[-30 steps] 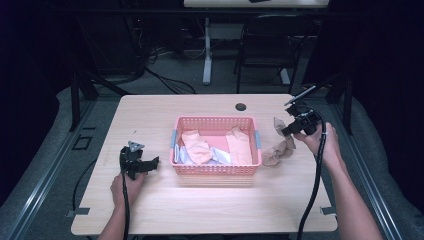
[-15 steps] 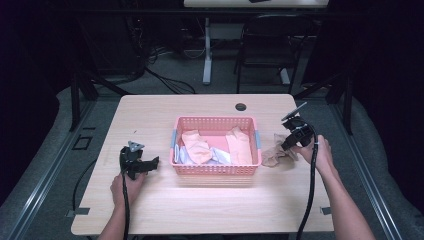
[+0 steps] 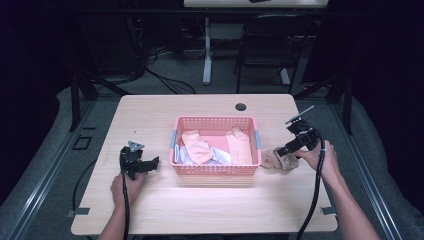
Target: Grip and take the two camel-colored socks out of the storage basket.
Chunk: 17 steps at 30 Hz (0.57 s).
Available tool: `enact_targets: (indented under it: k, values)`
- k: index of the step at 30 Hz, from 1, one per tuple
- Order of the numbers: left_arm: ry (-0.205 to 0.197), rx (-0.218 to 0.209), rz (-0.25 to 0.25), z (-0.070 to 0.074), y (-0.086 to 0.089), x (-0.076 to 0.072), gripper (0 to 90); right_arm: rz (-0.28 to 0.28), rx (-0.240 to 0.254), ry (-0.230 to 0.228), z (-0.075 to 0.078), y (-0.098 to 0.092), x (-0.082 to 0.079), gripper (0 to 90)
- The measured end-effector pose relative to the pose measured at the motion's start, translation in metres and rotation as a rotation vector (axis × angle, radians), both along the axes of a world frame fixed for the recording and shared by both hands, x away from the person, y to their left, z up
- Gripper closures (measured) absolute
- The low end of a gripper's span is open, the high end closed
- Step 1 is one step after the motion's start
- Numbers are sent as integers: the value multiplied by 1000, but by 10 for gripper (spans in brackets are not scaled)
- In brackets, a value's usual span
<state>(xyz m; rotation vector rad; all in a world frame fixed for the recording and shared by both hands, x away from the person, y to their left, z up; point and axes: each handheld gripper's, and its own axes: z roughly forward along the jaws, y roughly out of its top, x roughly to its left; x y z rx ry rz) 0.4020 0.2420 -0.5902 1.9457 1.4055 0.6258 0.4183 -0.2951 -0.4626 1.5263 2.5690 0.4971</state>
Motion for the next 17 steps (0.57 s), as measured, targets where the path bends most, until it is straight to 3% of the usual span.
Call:
enact_targets:
  k: [3, 6, 9, 17]
  values:
    - [0, 1, 0, 0, 0, 0, 158, -1, 5, -23, 1, -1, -10, 131]
    - [-1, 1, 0, 0, 0, 0, 158, -8, 14, -85, 1, -3, -23, 74]
    - [0, 0, 0, 0, 0, 0, 158, -14, 20, -113, -2, -6, -35, 49]
    - [-1, -3, 3, 0, 0, 0, 158, -17, 23, -111, -23, -13, -62, 0]
